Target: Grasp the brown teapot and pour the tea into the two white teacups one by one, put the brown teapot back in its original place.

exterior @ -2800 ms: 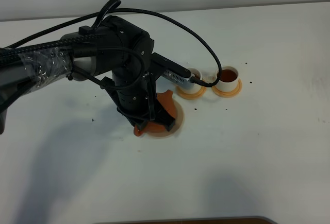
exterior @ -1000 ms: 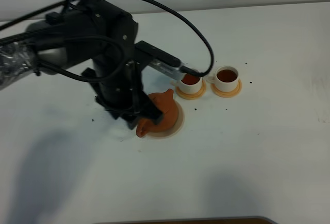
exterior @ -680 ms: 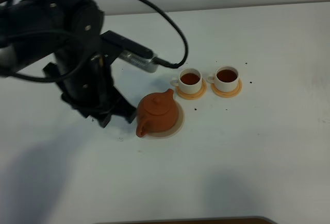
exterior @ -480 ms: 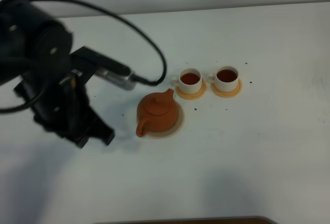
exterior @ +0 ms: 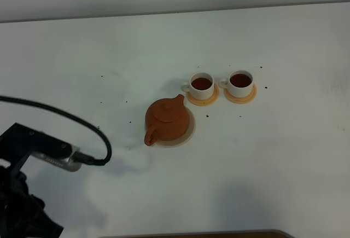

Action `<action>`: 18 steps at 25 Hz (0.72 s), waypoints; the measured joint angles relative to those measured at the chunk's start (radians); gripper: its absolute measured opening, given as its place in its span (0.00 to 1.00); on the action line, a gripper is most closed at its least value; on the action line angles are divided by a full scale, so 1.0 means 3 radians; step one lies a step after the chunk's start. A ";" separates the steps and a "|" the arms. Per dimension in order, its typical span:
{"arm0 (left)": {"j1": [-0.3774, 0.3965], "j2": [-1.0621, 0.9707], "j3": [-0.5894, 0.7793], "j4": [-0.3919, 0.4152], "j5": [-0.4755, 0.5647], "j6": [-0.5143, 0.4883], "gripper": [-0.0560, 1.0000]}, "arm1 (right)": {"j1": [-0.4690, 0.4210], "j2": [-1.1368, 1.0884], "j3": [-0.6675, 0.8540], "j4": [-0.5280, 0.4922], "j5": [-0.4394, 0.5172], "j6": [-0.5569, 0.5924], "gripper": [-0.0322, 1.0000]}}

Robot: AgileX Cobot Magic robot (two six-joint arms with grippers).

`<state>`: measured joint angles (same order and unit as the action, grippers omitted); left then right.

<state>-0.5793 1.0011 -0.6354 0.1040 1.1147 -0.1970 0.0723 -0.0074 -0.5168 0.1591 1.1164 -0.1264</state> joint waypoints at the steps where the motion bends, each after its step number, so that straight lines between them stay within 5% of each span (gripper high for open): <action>1: 0.0000 -0.0137 0.0051 0.0004 0.0003 -0.0003 0.43 | 0.0000 0.0000 0.0000 0.0000 0.0000 0.0000 0.26; 18: 0.0000 -0.1045 0.0553 -0.0139 -0.0185 0.0233 0.43 | 0.0000 0.0000 0.0000 0.0000 0.0000 0.0000 0.26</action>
<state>-0.5793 0.6877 -0.4696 0.0622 1.0593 -0.1272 0.0723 -0.0074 -0.5168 0.1591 1.1164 -0.1264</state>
